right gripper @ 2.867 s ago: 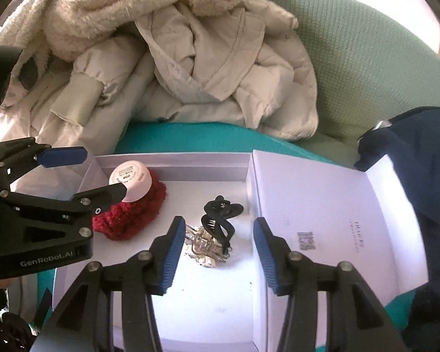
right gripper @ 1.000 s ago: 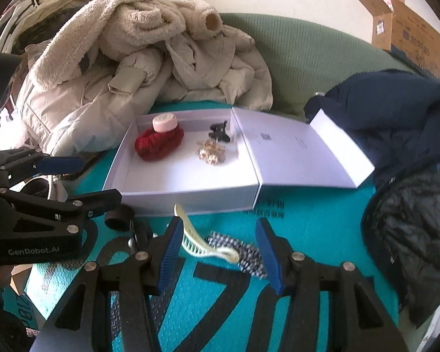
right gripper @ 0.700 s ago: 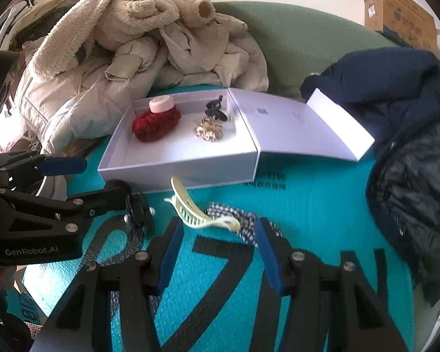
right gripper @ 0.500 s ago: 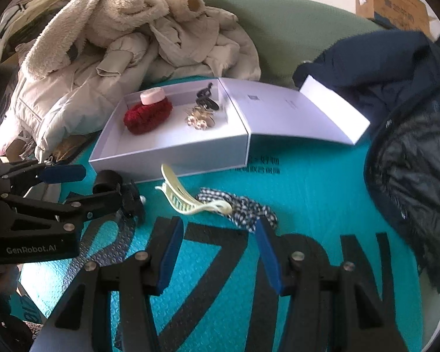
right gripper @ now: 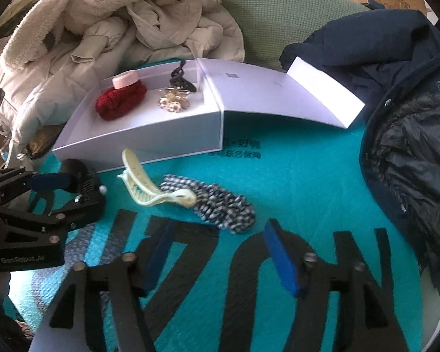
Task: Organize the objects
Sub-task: 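Grasp the black claw clip with the left tool while the right tool grasps the gingham scrunchie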
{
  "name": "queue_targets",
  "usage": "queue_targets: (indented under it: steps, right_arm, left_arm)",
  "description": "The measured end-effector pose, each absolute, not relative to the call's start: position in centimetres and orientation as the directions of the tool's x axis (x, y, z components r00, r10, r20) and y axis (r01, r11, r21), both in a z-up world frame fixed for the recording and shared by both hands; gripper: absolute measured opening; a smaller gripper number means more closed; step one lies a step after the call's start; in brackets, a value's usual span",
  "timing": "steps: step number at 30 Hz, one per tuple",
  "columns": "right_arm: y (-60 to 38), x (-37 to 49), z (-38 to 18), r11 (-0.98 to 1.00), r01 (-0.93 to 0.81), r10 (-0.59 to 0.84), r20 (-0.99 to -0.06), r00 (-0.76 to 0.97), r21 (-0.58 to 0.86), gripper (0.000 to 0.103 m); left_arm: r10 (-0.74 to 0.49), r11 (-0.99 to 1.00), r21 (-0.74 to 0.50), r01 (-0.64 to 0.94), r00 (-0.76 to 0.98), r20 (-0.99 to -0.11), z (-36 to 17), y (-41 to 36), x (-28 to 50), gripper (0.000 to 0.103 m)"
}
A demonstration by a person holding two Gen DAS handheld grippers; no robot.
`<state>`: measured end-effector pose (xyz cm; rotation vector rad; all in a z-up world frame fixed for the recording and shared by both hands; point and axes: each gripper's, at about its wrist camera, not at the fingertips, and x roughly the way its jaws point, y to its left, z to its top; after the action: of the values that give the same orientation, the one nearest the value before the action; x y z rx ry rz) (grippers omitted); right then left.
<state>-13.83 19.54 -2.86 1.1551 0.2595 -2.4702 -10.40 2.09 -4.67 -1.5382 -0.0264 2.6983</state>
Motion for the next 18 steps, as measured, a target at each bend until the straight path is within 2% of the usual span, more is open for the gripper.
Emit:
queue_targets:
  steps: [15, 16, 18]
  right_arm:
    - [19.6, -17.3, -4.7, -0.873, 0.486, -0.308, -0.799, -0.517, 0.022, 0.068]
    - [19.5, -17.4, -4.7, -0.87, 0.492, -0.314, -0.798, -0.514, 0.025, 0.068]
    - [19.3, -17.6, -4.8, -0.863, 0.504, -0.327, -0.795, -0.51, 0.032, 0.068]
  left_arm:
    - [0.068, -0.997, -0.051, -0.05, -0.462, -0.884, -6.8, 3.4, -12.7, 0.071]
    - [0.067, -0.997, -0.049, -0.052, -0.462, -0.885, -6.8, 3.5, -12.8, 0.07]
    - [0.067, -0.997, -0.047, -0.054, -0.458, -0.886, -7.0, 3.6, -12.9, 0.06]
